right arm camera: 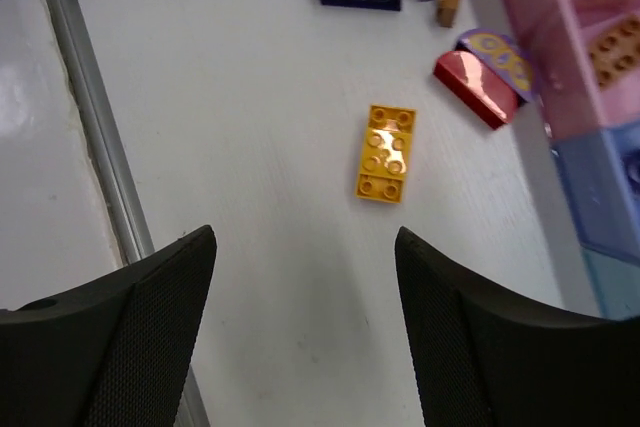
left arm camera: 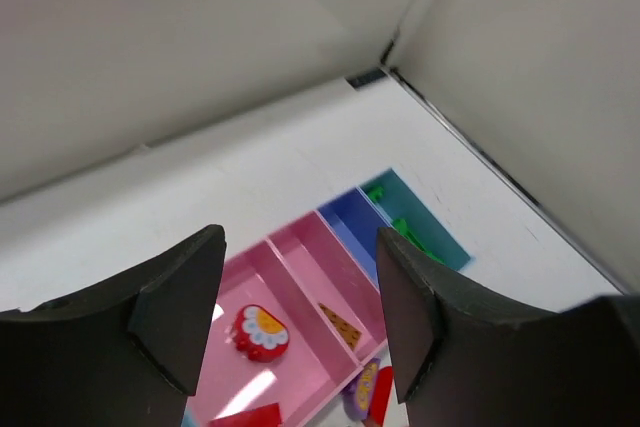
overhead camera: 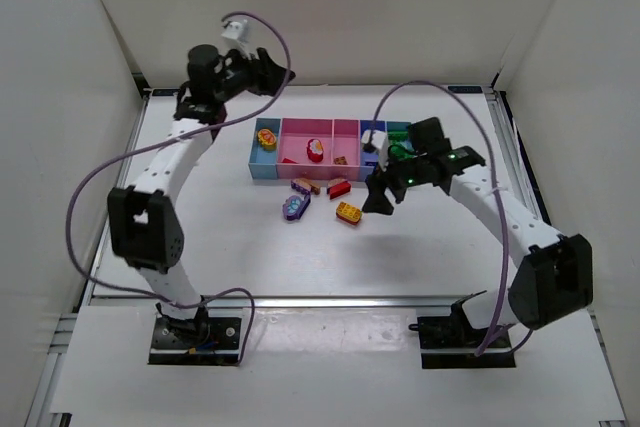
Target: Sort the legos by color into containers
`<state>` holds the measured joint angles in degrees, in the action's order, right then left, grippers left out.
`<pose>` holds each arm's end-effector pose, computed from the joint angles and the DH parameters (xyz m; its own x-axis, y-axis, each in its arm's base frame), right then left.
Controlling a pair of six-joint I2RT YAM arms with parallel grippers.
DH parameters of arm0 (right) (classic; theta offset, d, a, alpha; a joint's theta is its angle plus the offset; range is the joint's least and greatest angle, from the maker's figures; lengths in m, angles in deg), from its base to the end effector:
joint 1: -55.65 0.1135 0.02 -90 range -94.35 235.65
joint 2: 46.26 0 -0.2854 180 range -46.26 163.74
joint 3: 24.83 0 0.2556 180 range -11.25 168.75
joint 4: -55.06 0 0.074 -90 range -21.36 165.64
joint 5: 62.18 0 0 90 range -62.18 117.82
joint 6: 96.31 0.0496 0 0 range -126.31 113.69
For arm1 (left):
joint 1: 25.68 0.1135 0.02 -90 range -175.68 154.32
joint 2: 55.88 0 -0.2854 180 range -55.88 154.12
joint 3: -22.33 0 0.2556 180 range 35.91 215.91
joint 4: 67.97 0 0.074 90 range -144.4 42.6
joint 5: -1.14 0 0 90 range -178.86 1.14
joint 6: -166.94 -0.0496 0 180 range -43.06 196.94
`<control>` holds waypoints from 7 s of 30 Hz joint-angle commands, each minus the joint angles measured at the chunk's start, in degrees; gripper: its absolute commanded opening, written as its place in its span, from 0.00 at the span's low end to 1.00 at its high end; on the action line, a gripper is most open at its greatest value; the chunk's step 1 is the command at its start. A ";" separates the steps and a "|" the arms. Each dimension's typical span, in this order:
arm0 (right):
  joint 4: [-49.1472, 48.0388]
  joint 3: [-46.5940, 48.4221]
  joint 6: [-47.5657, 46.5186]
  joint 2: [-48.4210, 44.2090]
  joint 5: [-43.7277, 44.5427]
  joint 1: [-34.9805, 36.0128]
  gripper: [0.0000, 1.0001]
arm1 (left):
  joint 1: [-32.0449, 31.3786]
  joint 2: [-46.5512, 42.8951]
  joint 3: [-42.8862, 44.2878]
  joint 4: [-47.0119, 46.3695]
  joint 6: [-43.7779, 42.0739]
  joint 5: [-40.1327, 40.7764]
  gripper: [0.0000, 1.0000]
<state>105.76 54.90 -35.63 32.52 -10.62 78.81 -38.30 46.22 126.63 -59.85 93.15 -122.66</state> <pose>0.2572 0.1436 0.3116 -0.2801 -0.5370 -0.7957 -0.9342 0.3431 0.0973 0.4329 -0.1252 0.3905 -0.2981 -0.1710 -0.9391 0.6647 0.6689 -0.3328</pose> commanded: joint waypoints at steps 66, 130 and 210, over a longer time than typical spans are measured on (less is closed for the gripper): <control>-6.98 3.90 3.39 24.84 23.49 14.20 0.58 | 10.43 -21.07 -18.12 10.02 -8.21 3.04 0.74; -22.62 31.85 54.81 26.16 -29.77 0.83 0.01 | 4.01 -3.76 -17.86 -16.25 25.45 -46.88 0.80; -10.32 26.93 38.90 15.26 -16.67 -12.26 0.00 | -7.33 6.79 -0.81 23.30 -11.20 12.62 0.10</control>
<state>94.44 81.83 5.00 49.48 -28.06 67.33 -45.12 53.24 123.72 -38.82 83.55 -116.35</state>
